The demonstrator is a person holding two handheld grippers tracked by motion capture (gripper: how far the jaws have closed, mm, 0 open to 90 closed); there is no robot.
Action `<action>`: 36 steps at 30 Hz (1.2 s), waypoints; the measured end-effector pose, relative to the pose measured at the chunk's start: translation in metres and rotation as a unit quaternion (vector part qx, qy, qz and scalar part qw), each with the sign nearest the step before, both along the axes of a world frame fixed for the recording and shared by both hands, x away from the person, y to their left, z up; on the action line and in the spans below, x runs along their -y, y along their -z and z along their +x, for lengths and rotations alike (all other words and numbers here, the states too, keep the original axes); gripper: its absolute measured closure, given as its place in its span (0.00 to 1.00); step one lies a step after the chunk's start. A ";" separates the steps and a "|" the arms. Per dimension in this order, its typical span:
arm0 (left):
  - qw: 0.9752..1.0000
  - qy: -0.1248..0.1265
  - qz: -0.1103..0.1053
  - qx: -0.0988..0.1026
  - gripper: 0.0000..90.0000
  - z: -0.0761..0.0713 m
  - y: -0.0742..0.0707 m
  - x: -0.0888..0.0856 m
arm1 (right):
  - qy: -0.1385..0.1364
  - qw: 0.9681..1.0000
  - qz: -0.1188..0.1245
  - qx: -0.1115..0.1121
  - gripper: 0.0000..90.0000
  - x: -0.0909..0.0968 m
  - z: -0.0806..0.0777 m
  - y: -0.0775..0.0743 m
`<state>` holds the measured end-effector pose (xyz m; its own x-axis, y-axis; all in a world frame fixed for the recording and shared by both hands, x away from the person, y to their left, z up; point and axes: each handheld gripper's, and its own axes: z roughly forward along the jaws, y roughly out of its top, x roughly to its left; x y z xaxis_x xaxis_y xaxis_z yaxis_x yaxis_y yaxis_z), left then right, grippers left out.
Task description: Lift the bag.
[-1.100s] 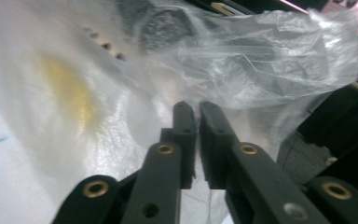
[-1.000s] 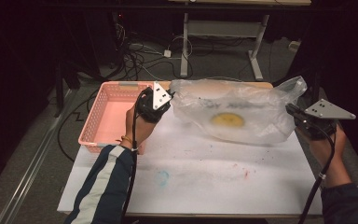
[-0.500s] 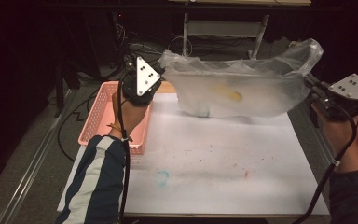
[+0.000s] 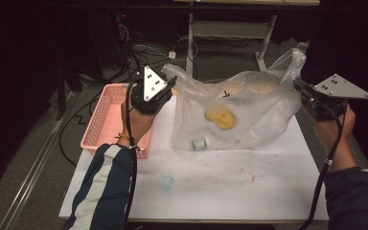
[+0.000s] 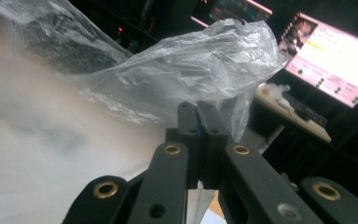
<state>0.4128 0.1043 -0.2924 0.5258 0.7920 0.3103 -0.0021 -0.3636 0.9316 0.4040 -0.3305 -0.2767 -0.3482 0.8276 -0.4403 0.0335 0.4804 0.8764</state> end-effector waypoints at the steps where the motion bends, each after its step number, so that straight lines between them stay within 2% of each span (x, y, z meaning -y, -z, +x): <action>1: 1.000 0.003 -0.004 -0.006 0.67 0.002 0.004 -0.001 | 0.005 1.000 -0.002 -0.002 1.00 0.000 0.004 0.003; 4: 0.999 -0.009 -0.030 -0.017 0.51 0.006 0.016 -0.004 | 0.019 1.000 0.013 -0.011 1.00 0.001 0.014 0.013; 5: 0.999 -0.012 -0.036 -0.021 0.51 0.008 0.021 -0.005 | 0.022 0.999 0.021 -0.014 1.00 0.001 0.017 0.016; 7: 0.999 -0.020 -0.039 -0.027 0.40 0.009 0.029 -0.004 | 0.034 0.998 0.045 -0.019 0.83 0.003 0.024 0.022; 9: 0.999 -0.020 -0.040 -0.028 0.40 0.009 0.034 -0.003 | 0.043 0.997 0.069 -0.019 0.66 0.005 0.028 0.027; 11: 0.998 -0.017 -0.048 -0.035 0.39 0.010 0.039 -0.001 | 0.054 0.995 0.083 -0.016 0.55 0.007 0.029 0.032; 12: 0.998 -0.019 -0.048 -0.035 0.36 0.010 0.041 0.000 | 0.046 0.995 0.090 -0.020 0.50 0.008 0.029 0.035; 14: 0.997 -0.017 -0.059 -0.041 0.35 0.011 0.049 0.003 | 0.044 0.993 0.105 -0.019 0.43 0.008 0.027 0.040; 15: 0.997 -0.020 -0.061 -0.042 0.35 0.011 0.051 0.004 | 0.033 0.993 0.116 -0.019 0.40 0.007 0.024 0.044; 16: 0.997 -0.023 -0.064 -0.035 0.34 0.012 0.055 0.006 | 0.034 0.992 0.119 -0.014 0.37 0.007 0.022 0.046; 19: 0.996 -0.020 -0.080 -0.040 0.31 0.013 0.064 0.012 | 0.030 0.990 0.138 0.018 0.32 0.004 0.013 0.052; 21: 0.996 -0.014 -0.085 -0.039 0.31 0.011 0.069 0.016 | 0.031 0.990 0.136 0.023 0.29 0.003 0.010 0.056; 22: 0.996 -0.015 -0.084 -0.037 0.31 0.010 0.071 0.017 | 0.031 0.990 0.135 0.034 0.29 0.003 0.006 0.058; 23: 0.996 -0.025 -0.076 -0.027 0.31 0.009 0.074 0.020 | 0.029 0.990 0.132 0.040 0.29 0.004 0.004 0.058; 25: 0.996 -0.021 -0.078 -0.029 0.31 0.008 0.077 0.023 | 0.030 0.990 0.133 0.048 0.29 0.005 -0.001 0.059; 27: 0.997 -0.027 -0.072 -0.029 0.31 0.007 0.078 0.023 | 0.022 0.990 0.129 0.043 0.29 0.006 -0.007 0.059; 28: 0.996 -0.023 -0.076 -0.029 0.31 0.006 0.077 0.022 | 0.026 0.992 0.117 0.039 0.28 0.005 -0.011 0.060; 30: 0.996 -0.020 -0.087 -0.024 0.30 0.002 0.072 0.016 | 0.014 0.994 0.097 0.042 0.28 0.005 -0.020 0.062; 33: 0.996 -0.021 -0.090 -0.010 0.27 -0.005 0.060 0.005 | 0.004 0.994 0.101 0.049 0.28 0.010 -0.033 0.057; 35: 0.996 -0.026 -0.087 -0.005 0.27 -0.008 0.053 0.000 | 0.000 0.993 0.105 0.060 0.27 0.017 -0.042 0.049; 36: 0.996 -0.026 -0.084 -0.004 0.27 -0.010 0.050 -0.002 | -0.002 0.992 0.110 0.058 0.25 0.020 -0.046 0.043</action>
<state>0.4032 0.1065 -0.3426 0.4844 0.8587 0.1676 0.0202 -0.2024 0.9791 0.3575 -0.3507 -0.3201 -0.3087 0.9068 -0.2869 -0.0745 0.2776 0.9578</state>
